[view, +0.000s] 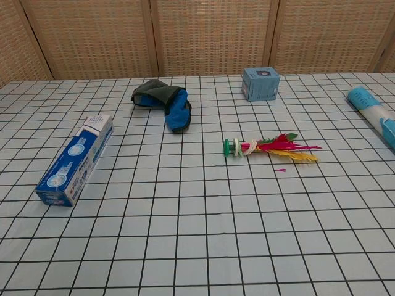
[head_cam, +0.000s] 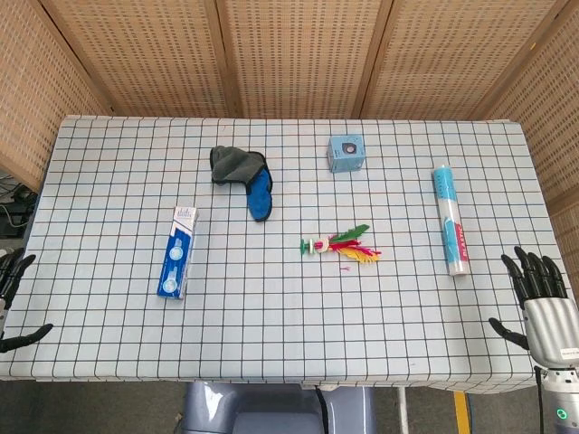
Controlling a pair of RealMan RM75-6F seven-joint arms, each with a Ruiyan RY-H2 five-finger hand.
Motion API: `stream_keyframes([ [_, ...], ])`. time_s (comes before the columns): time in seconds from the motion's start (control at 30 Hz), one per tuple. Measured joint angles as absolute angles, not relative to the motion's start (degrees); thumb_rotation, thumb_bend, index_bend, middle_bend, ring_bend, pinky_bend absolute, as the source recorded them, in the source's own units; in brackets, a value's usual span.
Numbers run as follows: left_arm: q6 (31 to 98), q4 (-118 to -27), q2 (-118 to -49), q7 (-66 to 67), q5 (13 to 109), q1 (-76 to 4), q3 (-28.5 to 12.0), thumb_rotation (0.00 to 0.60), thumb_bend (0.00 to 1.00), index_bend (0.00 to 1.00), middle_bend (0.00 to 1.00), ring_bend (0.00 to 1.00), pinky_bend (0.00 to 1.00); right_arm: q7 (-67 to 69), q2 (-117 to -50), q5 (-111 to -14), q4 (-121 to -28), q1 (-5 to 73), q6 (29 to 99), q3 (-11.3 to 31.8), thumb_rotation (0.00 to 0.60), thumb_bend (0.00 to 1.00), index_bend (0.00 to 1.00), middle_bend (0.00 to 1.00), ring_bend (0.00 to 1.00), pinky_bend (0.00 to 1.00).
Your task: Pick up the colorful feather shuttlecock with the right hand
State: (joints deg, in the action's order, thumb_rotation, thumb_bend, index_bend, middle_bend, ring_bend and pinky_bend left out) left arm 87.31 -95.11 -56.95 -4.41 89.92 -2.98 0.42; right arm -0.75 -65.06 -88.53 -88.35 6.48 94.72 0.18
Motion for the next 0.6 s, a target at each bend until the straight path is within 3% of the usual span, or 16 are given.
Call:
stream_keyframes([
  [0.13, 87.47, -95.25, -57.28, -3.6, 90.26, -2.9, 0.52, 0.6, 0.0, 0.0, 0.0, 0.0, 0.0, 0.81, -65.12, -88.73, -87.84, 6.33, 94.39, 0.81, 0.6, 0.0, 0.05, 0.0, 0.0, 0.0],
  [0.43, 86.89, -94.61, -58.18, -2.99, 90.16, -3.53, 0.03, 0.6, 0.0, 0.0, 0.0, 0.0, 0.0, 2.99, -66.47, -90.88, -85.18, 12.79, 86.26, 3.06, 0.6, 0.0, 0.31, 0.0, 0.0, 0.0],
  [0.6, 85.99, -94.28, -58.62, -2.43, 89.4, -3.9, -0.2, 0.6, 0.0, 0.0, 0.0, 0.0, 0.0, -0.68, -69.08, -88.26, -85.45, 19.7, 76.61, 6.6, 0.6, 0.18, 0.41, 0.01, 0.0, 0.0],
])
